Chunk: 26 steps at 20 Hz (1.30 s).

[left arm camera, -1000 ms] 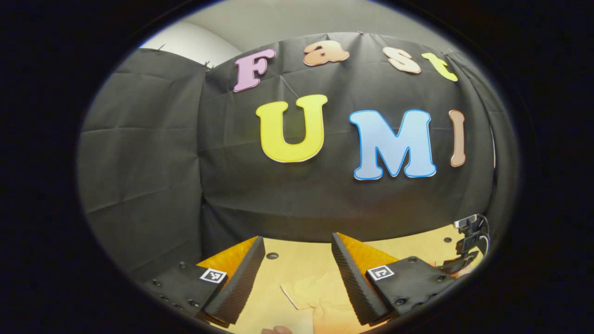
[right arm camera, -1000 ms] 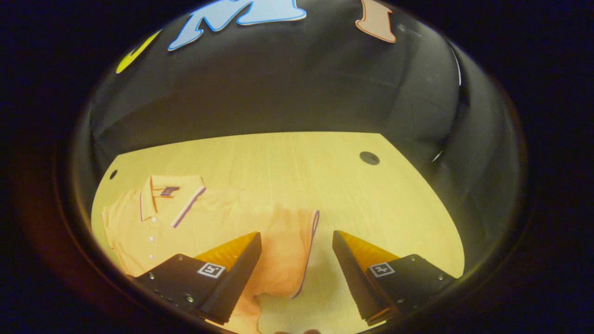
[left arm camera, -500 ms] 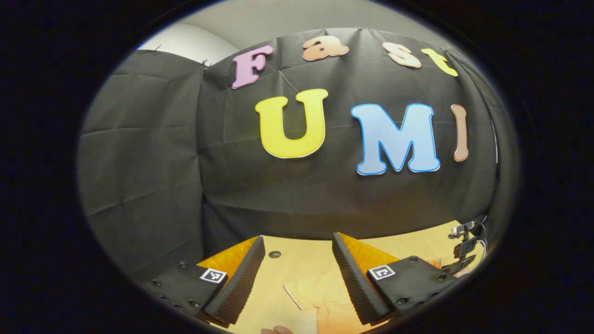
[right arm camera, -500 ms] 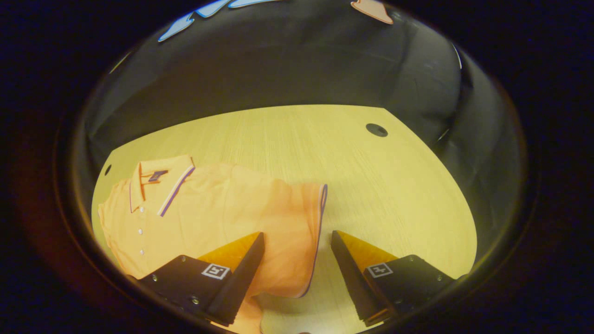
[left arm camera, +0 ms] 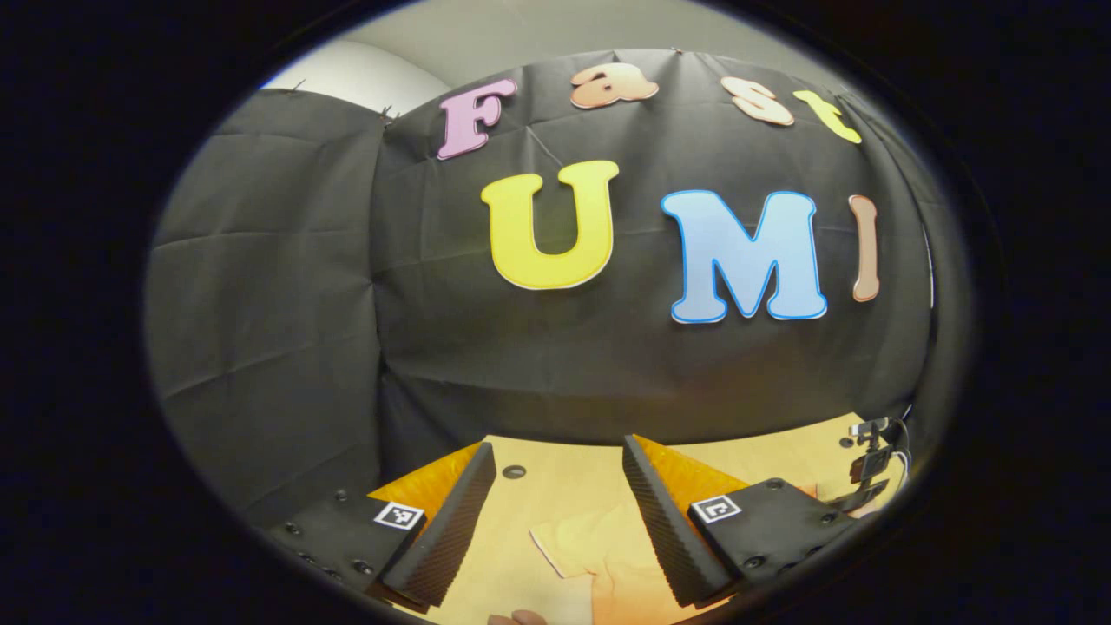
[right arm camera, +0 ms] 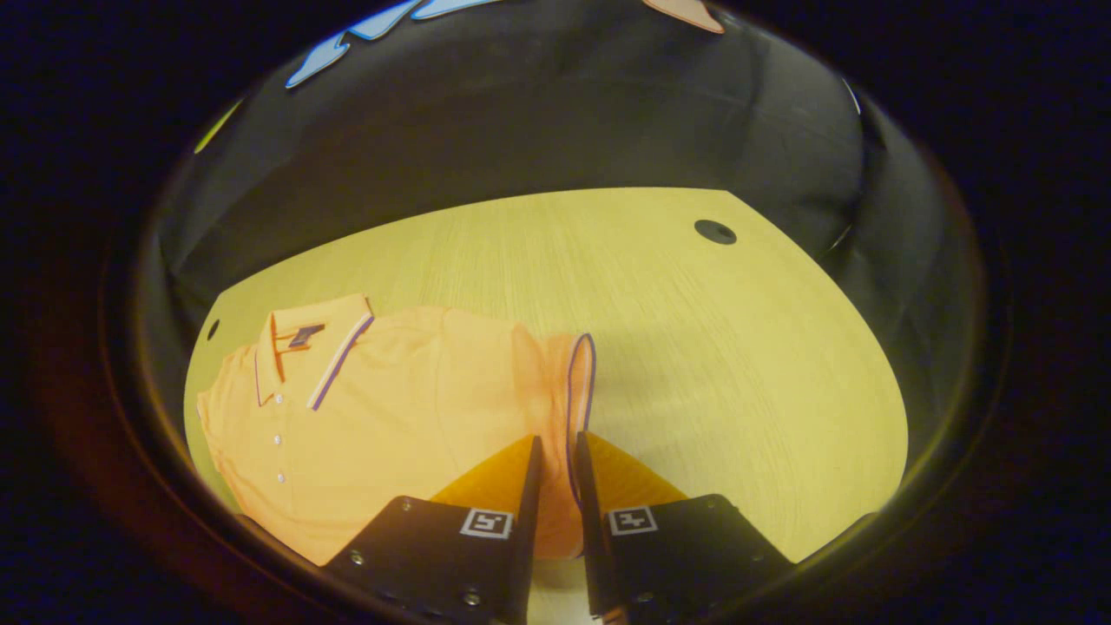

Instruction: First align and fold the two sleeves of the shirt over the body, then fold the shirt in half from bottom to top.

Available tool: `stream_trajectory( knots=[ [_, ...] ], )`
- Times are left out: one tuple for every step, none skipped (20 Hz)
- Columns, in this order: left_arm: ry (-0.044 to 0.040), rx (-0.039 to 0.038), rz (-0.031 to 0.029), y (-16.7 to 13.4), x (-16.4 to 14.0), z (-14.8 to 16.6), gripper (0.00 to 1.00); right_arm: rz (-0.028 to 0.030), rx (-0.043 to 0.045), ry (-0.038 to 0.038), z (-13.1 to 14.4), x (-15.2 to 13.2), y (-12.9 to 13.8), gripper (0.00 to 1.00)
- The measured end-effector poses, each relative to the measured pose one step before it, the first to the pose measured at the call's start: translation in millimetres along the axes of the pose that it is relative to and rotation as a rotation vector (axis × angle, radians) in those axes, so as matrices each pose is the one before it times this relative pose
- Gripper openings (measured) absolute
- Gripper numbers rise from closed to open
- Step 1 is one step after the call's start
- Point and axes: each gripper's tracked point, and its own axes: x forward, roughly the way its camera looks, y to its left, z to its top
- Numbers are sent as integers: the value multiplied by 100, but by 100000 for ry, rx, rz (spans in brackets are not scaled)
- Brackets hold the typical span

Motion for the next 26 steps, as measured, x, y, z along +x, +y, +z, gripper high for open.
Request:
stream_trajectory(
  knots=[
    [157,-271,-59,16,-29,-26,98,1448,624,-343,333,215,181,25],
    [222,-88,98,145,75,-64,98,-31,1199,416,-100,-51,135,1],
    [99,-116,249,120,-5,-27,98,439,0,23,46,158,142,0],
    [124,-237,-39,43,132,-30,98,183,-262,178,-4,-158,-82,1],
    [272,-135,71,107,-2,-67,98,150,-837,-79,174,-5,-9,1],
    [214,-193,-28,112,55,-137,98,-219,-817,478,-8,-132,-9,1],
    [195,-219,0,78,14,-37,98,-206,-793,-905,462,-197,168,1],
    [2,-156,225,198,-19,67,98,-358,-885,-1606,486,-264,136,1],
    [-84,-111,276,232,-10,32,98,594,-715,-1407,650,-351,578,1],
    [-146,-83,142,172,-26,-42,98,1138,-929,-1602,454,-287,861,1],
    [-82,-62,113,159,71,46,98,1176,-1499,-1525,595,-312,958,1],
    [-48,-22,173,99,-101,-148,98,1507,-1804,-1638,537,-292,1090,1],
    [117,-86,358,315,-63,-180,98,2068,-1794,-1535,641,-300,1379,1],
    [124,-163,311,193,-23,-11,97,2688,-1237,-1144,371,-360,1538,1],
    [93,-323,417,445,-106,-27,98,3072,-999,-976,393,-181,1768,1],
    [323,-288,587,496,-69,-56,98,2742,-1111,-309,86,-80,1630,1],
    [249,-171,676,439,-73,-57,98,2624,-1245,155,89,-84,1637,1],
    [323,-198,630,338,-5,-167,98,2540,-1427,191,-192,62,1523,1],
    [334,-148,736,460,-93,-147,98,2175,-1473,527,-134,93,1432,1],
    [380,-127,663,553,-67,-97,98,1958,-1397,800,-346,234,1296,1],
    [432,-109,962,591,33,-157,98,1734,-1115,914,-265,244,1171,1],
    [276,-104,953,697,-93,-203,98,1593,-932,995,-369,259,1052,1],
    [327,-79,899,639,-141,-81,98,1263,-1006,1065,-313,308,915,1],
    [443,-92,919,609,-1,-131,98,964,-1248,1111,-445,255,739,1],
    [398,191,739,353,-114,-186,98,879,-1332,1378,-322,374,694,1],
    [377,-102,504,359,-208,-434,97,258,-1265,1542,-572,300,372,1]
  ],
)
